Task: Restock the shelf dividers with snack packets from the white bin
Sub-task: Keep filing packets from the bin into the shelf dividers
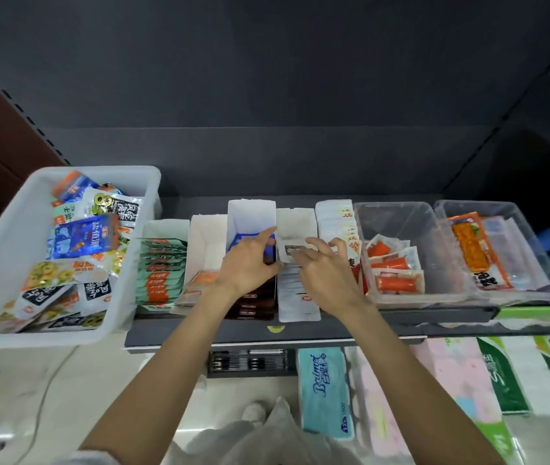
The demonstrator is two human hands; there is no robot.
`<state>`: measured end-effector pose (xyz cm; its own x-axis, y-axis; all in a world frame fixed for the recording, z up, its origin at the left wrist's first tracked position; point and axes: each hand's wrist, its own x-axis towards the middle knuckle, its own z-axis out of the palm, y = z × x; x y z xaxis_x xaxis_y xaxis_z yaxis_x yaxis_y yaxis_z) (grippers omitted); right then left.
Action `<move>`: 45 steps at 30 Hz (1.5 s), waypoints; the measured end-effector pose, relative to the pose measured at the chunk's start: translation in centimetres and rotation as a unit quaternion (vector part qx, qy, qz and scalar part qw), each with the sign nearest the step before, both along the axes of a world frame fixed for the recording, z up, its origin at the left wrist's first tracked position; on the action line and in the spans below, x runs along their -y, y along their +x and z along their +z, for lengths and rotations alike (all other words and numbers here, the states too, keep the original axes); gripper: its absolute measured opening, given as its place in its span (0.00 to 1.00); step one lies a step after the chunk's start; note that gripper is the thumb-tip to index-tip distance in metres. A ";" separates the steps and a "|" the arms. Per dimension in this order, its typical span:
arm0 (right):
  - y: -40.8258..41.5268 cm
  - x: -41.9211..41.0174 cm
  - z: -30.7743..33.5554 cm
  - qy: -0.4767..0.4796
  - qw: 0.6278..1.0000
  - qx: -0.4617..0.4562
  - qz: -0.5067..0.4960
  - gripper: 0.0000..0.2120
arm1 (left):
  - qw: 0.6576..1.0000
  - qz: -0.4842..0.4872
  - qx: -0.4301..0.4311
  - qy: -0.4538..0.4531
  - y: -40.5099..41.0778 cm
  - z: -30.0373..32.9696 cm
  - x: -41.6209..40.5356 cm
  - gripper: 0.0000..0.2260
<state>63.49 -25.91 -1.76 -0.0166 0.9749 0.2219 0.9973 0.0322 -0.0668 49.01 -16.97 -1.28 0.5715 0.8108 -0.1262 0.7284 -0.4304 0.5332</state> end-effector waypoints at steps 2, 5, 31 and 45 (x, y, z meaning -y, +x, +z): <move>-0.3 0.2 0.6 0.041 0.997 -0.072 -0.011 0.12 | 1.000 0.000 0.009 0.011 -0.7 1.1 0.3 0.27; -1.7 0.6 3.1 0.056 0.962 -0.266 -0.028 0.12 | 0.995 0.029 0.055 0.083 -3.2 2.9 0.7 0.21; -37.5 -14.8 -1.9 -0.365 0.922 -0.116 0.061 0.29 | 0.954 -0.049 -0.294 0.043 -40.3 -1.9 -11.6 0.29; -38.3 -16.1 -2.5 -0.405 0.909 -0.090 0.046 0.35 | 0.957 -0.067 -0.261 0.108 -39.9 -1.1 -12.1 0.18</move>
